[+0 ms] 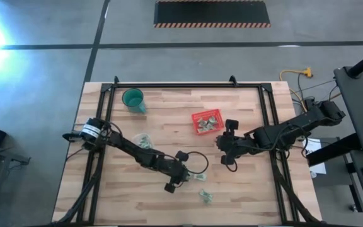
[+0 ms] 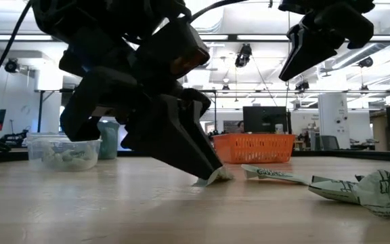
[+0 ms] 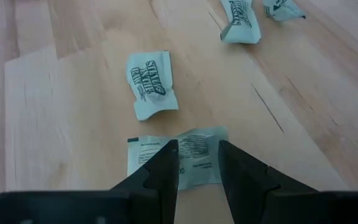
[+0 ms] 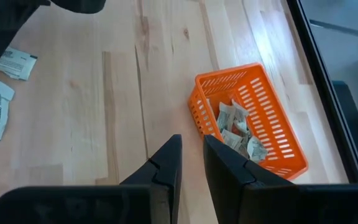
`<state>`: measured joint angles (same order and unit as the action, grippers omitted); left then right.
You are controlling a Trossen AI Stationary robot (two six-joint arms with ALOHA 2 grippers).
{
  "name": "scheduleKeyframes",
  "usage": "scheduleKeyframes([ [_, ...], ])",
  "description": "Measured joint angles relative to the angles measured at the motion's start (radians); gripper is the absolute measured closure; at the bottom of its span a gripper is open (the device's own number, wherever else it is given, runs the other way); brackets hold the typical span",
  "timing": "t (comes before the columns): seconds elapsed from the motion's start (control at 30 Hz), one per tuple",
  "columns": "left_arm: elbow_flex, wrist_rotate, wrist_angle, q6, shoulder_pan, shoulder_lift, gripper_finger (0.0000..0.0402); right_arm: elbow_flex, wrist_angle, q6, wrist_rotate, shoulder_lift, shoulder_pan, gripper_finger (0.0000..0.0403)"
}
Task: Pick and place items into bin
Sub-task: Put the light green stevia packet into the transparent container
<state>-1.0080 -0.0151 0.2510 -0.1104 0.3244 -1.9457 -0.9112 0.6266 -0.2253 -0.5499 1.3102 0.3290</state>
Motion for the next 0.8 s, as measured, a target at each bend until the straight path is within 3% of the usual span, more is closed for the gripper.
scheduleKeyframes([
  [0.63, -0.063, 0.043, 0.01, -0.059, -0.009, -0.088, 0.0308, 0.001, -0.012, 0.0, 0.0, 0.0, -0.001, 0.0346],
  [0.8, -0.061, 0.042, -0.006, -0.06, -0.009, -0.078, 0.0342, 0.002, -0.012, 0.0, 0.0, 0.0, 0.0, 0.0346],
])
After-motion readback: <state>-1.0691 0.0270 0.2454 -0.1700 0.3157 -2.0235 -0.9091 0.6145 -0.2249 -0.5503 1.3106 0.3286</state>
